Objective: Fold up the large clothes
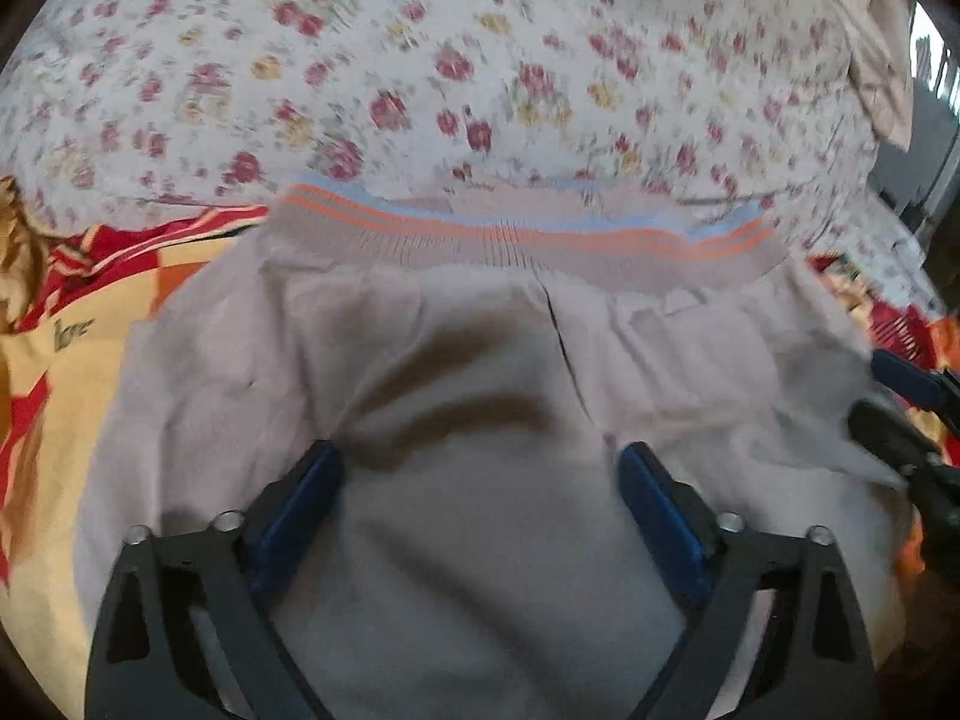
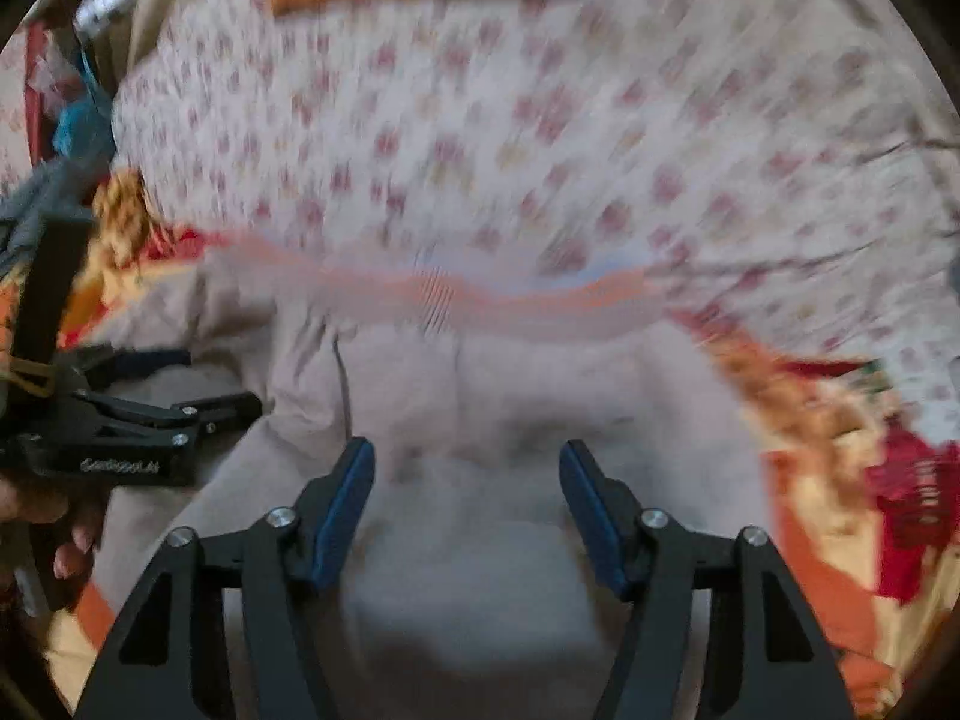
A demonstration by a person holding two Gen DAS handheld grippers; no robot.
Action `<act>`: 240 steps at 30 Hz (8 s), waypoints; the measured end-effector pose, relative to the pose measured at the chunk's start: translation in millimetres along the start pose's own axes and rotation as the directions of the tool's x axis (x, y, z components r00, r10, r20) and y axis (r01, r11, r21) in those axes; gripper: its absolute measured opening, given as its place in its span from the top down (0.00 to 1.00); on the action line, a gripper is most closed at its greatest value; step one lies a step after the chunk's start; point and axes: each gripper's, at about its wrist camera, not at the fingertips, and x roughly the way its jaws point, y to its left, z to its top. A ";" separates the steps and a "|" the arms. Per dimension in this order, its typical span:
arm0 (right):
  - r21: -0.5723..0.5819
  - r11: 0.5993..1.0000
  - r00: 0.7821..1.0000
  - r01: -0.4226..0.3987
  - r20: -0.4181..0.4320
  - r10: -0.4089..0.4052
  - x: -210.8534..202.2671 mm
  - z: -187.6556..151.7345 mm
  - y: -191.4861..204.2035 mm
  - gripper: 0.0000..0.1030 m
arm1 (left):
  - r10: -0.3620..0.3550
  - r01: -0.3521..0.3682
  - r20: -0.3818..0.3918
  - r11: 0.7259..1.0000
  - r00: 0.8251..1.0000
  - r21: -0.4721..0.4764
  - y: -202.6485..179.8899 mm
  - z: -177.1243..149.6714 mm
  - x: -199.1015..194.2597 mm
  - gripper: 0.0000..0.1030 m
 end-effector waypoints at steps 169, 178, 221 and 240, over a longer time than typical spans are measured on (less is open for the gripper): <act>0.188 0.973 0.991 0.131 0.006 -0.135 60.5 19.3 -66.9 0.73 | -0.342 0.343 0.124 0.939 0.932 0.008 -75.7 -73.6 -80.0 0.87; 0.249 0.966 0.997 0.071 -0.018 -0.069 58.7 18.8 -79.2 0.50 | -0.380 0.383 0.069 0.922 0.923 -0.056 -120.1 -67.3 -35.6 0.87; 0.503 0.854 0.990 -0.134 0.106 0.093 -27.9 6.7 -176.9 0.32 | -0.249 0.239 -0.013 0.943 0.968 -0.232 -22.9 20.9 3.8 0.26; 0.655 0.630 0.814 -0.417 -0.040 0.580 62.9 -30.4 -164.8 0.17 | -0.378 0.366 -0.051 0.917 0.924 -0.157 -45.1 8.8 19.2 0.23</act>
